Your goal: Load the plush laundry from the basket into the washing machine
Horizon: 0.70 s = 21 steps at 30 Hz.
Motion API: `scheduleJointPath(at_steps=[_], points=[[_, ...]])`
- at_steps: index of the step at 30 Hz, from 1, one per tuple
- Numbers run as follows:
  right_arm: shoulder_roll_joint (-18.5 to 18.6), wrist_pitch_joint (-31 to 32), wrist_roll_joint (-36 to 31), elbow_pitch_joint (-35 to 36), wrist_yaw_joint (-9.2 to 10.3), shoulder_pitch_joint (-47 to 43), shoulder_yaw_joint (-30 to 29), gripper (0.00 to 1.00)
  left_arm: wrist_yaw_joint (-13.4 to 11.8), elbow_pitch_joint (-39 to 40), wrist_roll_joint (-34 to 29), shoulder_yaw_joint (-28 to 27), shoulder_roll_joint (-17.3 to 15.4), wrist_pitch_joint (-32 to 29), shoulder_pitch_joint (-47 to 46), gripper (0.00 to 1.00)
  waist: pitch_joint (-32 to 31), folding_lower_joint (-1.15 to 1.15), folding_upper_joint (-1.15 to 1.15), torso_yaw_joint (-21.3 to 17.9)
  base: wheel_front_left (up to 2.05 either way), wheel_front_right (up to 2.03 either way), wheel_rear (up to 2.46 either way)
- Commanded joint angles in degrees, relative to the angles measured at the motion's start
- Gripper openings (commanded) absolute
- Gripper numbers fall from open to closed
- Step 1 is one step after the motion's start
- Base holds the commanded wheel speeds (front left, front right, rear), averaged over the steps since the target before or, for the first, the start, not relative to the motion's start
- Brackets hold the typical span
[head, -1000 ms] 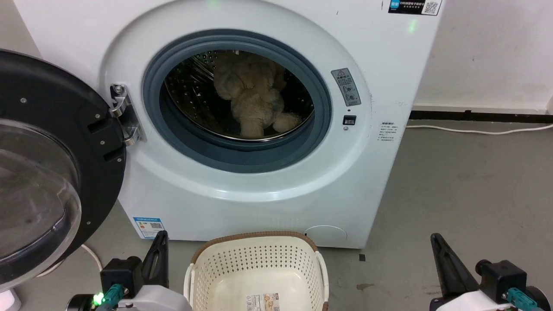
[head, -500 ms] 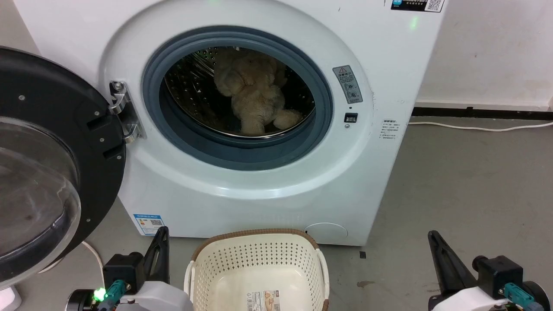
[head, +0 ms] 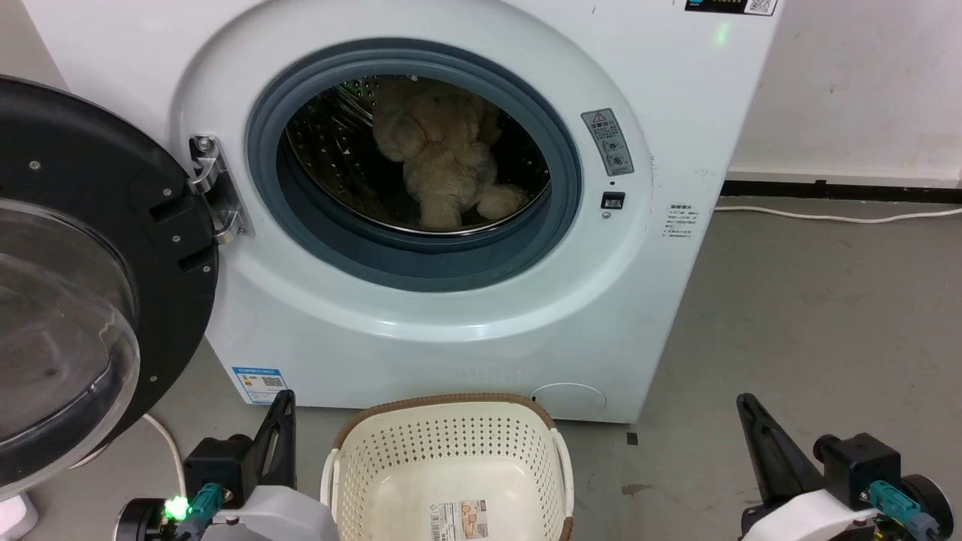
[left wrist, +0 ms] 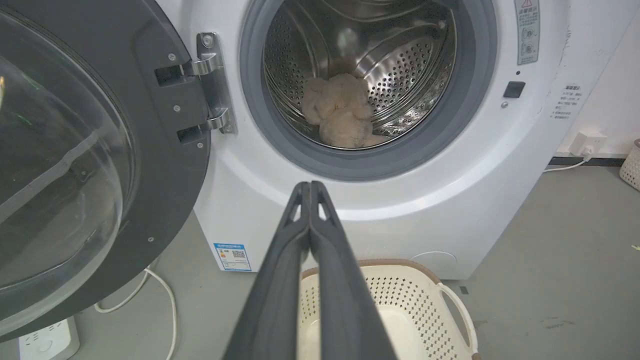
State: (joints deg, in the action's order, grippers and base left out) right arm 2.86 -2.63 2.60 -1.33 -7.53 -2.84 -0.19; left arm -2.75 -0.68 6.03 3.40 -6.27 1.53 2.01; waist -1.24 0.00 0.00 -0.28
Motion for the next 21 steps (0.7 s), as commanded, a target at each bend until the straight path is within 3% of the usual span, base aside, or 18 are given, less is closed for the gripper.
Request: scheduleJointPath(at_steps=[1,21], points=[[0.0,0.2,-0.5,0.5,0.03,1.1,0.0,0.0,0.4,0.3,-0.8,-0.4,0.4,-0.3,-1.1,0.0,0.1,0.0,0.0,0.0,0.0,0.0,0.0],[0.0,2.4,-2.4,1.3,0.04,2.7,0.2,0.0,2.6,0.6,-5.6,-3.2,3.2,-1.4,-1.9,0.0,1.2,0.0,0.0,0.3,0.0,0.0,0.0]])
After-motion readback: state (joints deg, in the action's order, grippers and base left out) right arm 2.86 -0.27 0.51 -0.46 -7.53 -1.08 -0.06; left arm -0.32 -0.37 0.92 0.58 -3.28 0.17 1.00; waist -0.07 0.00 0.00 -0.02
